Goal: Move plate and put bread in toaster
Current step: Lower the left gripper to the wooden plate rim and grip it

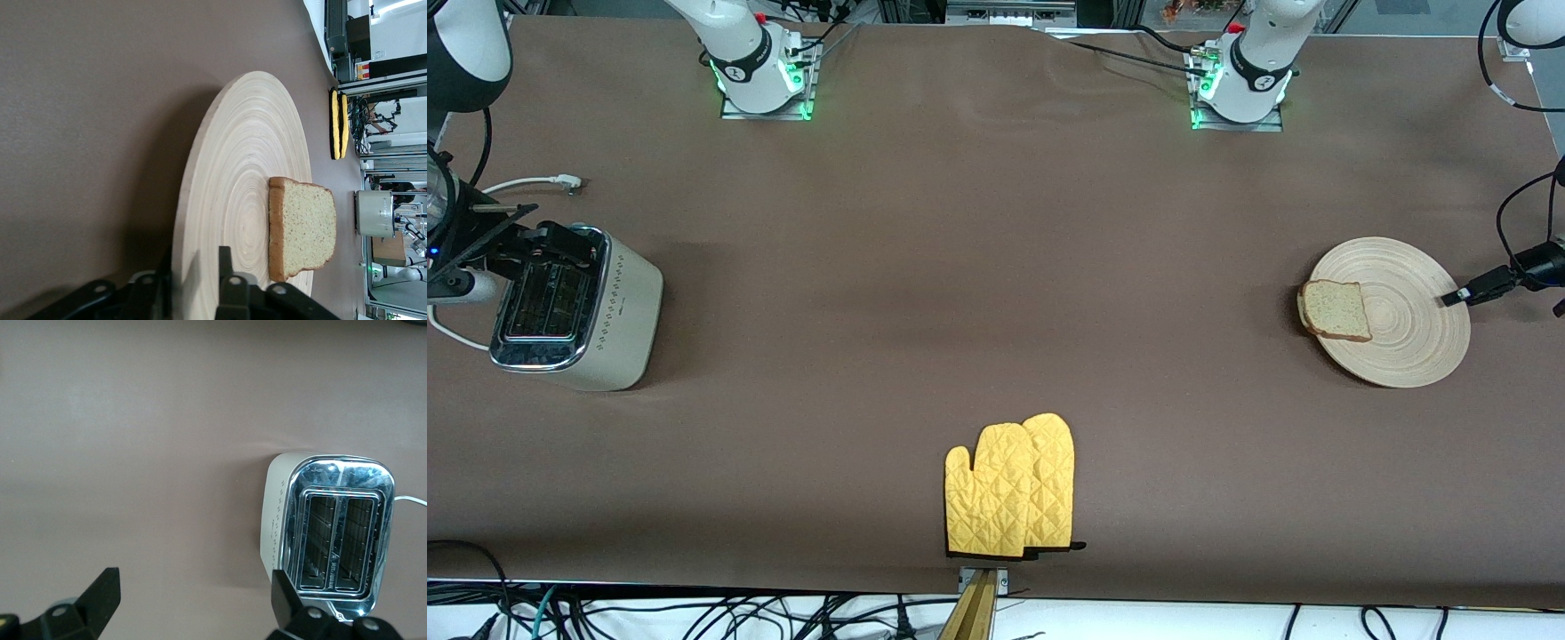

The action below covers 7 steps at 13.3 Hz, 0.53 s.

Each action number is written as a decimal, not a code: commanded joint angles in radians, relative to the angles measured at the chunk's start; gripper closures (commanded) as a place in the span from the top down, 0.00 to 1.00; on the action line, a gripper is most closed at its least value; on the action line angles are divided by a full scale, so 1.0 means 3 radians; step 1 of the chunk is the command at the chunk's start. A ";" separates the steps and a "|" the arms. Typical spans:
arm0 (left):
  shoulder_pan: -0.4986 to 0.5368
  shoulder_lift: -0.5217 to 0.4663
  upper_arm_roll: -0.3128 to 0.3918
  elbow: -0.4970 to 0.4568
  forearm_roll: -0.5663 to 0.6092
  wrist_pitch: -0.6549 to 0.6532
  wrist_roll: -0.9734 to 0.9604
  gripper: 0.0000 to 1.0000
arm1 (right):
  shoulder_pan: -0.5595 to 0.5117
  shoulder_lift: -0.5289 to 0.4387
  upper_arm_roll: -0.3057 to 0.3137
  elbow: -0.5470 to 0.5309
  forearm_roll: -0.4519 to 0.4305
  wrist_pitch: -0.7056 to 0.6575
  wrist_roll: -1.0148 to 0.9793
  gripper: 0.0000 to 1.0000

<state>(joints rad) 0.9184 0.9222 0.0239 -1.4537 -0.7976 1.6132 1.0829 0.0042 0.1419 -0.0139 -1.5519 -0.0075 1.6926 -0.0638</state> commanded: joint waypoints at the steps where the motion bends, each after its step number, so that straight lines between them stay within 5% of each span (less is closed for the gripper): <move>1: -0.0014 0.0040 0.0017 0.0080 0.0000 -0.0034 0.0062 0.05 | -0.0029 0.0033 0.0021 0.0075 -0.0026 -0.0038 -0.0033 1.00; 7: -0.0019 0.0020 0.0017 0.0075 0.0005 -0.0070 -0.0137 0.00 | -0.0029 0.0033 0.0021 0.0075 -0.0026 -0.0038 -0.0033 1.00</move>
<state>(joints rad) 0.9199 0.9222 0.0248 -1.4475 -0.7996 1.5978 1.0697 0.0041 0.1443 -0.0139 -1.5519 -0.0075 1.6926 -0.0638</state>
